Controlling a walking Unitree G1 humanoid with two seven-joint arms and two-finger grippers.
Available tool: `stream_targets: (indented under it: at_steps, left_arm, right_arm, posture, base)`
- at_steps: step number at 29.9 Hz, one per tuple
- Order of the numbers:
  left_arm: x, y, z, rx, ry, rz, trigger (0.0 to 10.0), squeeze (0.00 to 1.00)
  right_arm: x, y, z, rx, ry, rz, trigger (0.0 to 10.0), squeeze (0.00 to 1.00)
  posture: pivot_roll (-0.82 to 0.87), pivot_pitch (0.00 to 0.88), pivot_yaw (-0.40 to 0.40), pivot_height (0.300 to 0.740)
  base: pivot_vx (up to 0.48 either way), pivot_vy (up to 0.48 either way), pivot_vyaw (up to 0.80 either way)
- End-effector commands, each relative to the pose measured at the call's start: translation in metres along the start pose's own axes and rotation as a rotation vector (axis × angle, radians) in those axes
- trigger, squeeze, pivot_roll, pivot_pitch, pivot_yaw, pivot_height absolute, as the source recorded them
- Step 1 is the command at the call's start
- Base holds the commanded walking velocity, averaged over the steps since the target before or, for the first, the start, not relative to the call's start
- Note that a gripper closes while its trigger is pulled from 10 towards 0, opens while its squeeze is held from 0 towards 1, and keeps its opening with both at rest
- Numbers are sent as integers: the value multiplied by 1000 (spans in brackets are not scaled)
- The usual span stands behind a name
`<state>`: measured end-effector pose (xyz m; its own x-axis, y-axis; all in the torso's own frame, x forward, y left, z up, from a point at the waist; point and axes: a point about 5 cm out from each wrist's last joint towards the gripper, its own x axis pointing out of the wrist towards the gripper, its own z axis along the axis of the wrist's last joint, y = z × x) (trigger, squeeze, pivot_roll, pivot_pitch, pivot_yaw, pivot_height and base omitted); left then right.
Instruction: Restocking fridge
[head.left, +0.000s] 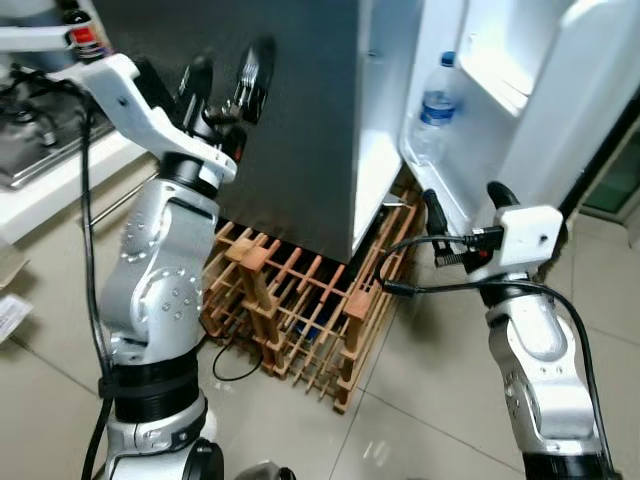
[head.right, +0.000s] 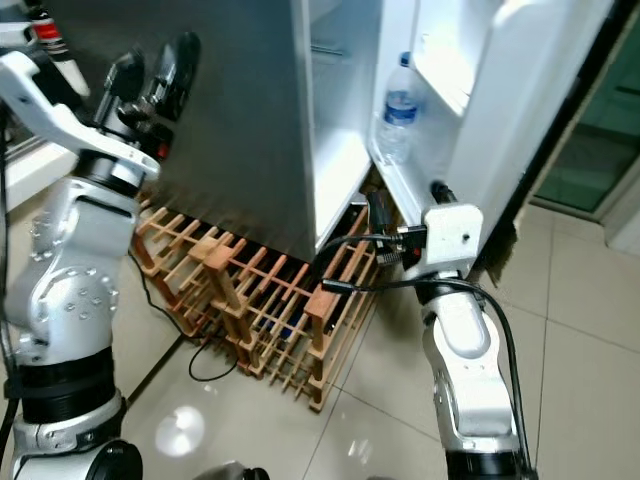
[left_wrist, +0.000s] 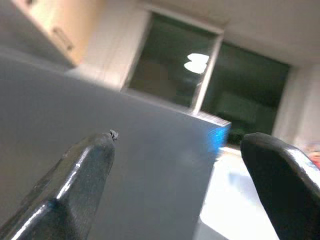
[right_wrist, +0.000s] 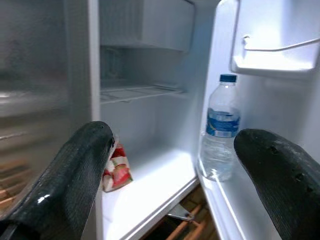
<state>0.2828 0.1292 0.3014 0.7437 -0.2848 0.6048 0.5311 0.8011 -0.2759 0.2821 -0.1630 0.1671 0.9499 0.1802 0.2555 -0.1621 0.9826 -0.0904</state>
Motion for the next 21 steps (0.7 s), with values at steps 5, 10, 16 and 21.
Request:
stream_targets:
  at_steps: [5,10,16,21]
  left_arm:
    - [-12,44,-24,183,124,289,10000,0]
    - [-33,80,-54,320,288,508,10000,0]
    - [-45,104,-65,616,440,648,10000,0]
    - [-50,116,-70,717,493,687,10000,0]
  right_arm:
    - [14,-19,-19,-6,73,-94,10000,67]
    - [34,-26,-30,-30,93,-131,10000,67]
    - [46,-32,-39,-48,120,-129,10000,67]
    - [51,-46,-45,-62,150,-161,10000,55]
  posture:
    - [-91,0,49,740]
    - [-101,0,63,740]
    - [-103,0,75,740]
    - [-101,0,84,740]
  base:
    - [0,0,0]
    - [0,0,0]
    - [0,0,0]
    - [0,0,0]
